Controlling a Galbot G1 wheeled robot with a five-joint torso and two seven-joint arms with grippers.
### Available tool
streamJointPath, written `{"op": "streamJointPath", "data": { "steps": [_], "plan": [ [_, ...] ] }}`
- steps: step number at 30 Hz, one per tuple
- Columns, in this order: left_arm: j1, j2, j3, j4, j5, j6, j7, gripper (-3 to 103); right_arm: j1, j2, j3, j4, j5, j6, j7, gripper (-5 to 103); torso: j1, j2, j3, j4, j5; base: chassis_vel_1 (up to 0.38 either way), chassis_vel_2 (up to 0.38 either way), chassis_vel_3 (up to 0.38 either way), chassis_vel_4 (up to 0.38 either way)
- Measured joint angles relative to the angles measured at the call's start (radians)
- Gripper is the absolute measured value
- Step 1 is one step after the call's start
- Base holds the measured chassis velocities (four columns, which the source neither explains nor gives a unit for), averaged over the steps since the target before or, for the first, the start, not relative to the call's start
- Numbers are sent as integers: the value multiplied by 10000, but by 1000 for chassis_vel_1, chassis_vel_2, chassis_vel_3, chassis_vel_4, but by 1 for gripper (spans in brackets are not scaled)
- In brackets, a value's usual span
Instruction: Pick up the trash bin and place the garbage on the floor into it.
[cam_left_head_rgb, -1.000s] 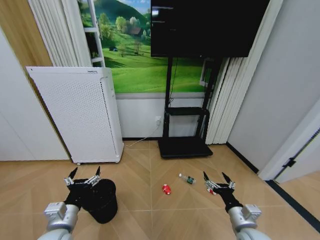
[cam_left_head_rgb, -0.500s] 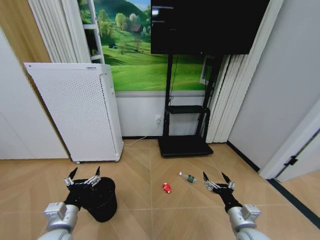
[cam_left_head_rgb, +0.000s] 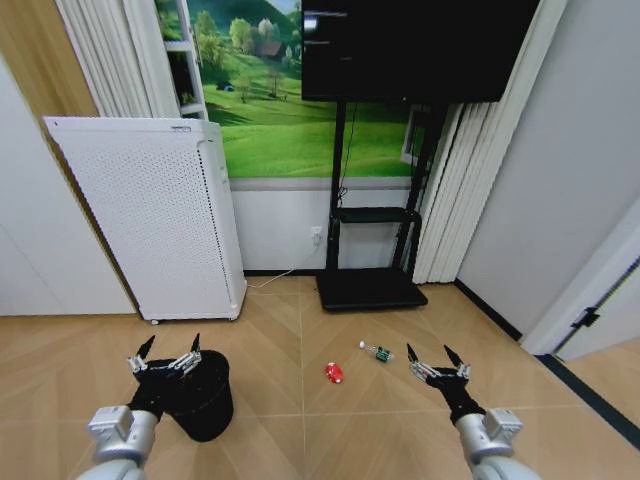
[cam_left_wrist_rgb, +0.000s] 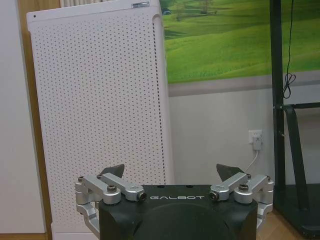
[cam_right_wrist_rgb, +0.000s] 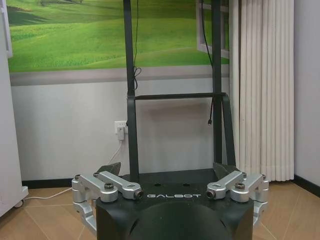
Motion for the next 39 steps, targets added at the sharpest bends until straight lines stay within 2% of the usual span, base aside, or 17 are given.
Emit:
{"op": "streamJointPath", "data": {
  "steps": [6,14,17,18,20,21,22,24,27,28,29,31,33,35,36,38,39],
  "plan": [
    [-7,-6,10,53,52,-18,0,100,2,-7,-3,0,0,0,0,100,-24,-229,-187,0,0,0,0,0,0],
    [4,-23,10,97,76,-66,-22,100,52,-11,-51,-15,-5,-11,2,100,-65,-354,-186,0,0,0,0,0,0],
    [-30,-35,52,161,57,-114,-271,100,57,-11,-64,-35,-5,-12,5,100,-67,-354,-186,0,0,0,0,0,0],
    [-56,-67,67,214,56,-89,-517,100,57,-9,-65,-59,-6,-12,7,100,-66,-353,-186,0,-1,0,0,0,0],
    [-78,-129,73,280,53,124,-994,100,55,-8,-64,-135,-7,1,10,100,-66,-342,-186,0,0,0,0,0,0],
    [-78,-129,73,280,53,124,-994,100,55,-8,-64,-135,-7,1,10,100,-66,-342,-186,0,0,0,0,0,0],
    [-98,-151,69,334,32,296,-1409,100,52,-10,-56,-189,-8,26,11,100,-66,-337,-186,1,0,0,0,0,0],
    [-116,-159,58,363,13,401,-1588,100,49,-10,-52,-209,-8,36,10,100,-66,-333,-186,1,0,0,0,0,0],
    [-204,-178,-44,525,-234,829,-2300,100,34,-19,-38,-293,-9,87,11,100,-65,-320,-186,0,0,0,0,0,0],
    [-259,-180,-106,643,-416,1056,-2637,100,32,-24,-35,-336,-12,116,12,100,-64,-314,-186,1,0,0,0,0,0],
    [-259,-180,-106,643,-416,1056,-2637,100,32,-24,-35,-336,-12,116,12,100,-64,-314,-186,1,0,0,0,0,0],
    [-491,-190,-363,1371,-1082,1360,-3097,100,32,-36,-34,-463,-15,168,12,100,-59,-298,-186,0,1,0,0,0,0],
    [-586,-175,-477,1735,-1371,1448,-2961,100,36,-46,-34,-500,-14,174,12,100,-57,-293,-186,0,-1,0,0,0,0],
    [-877,30,-717,2585,-2193,1870,-2282,100,87,-82,-33,-624,-15,186,14,100,-55,-283,-185,1,-3,0,0,0,0],
    [-877,30,-717,2585,-2193,1870,-2282,100,87,-82,-33,-624,-15,186,14,100,-55,-283,-185,1,-3,0,0,0,0],
    [-1124,249,-812,2987,-2890,2551,-2375,100,119,-100,-30,-731,-14,190,20,100,-52,-276,-186,0,-1,0,0,0,0],
    [-1124,249,-812,2987,-2890,2551,-2375,100,119,-100,-30,-731,-14,190,20,100,-52,-276,-186,0,-1,0,0,0,0]
  ]
}}
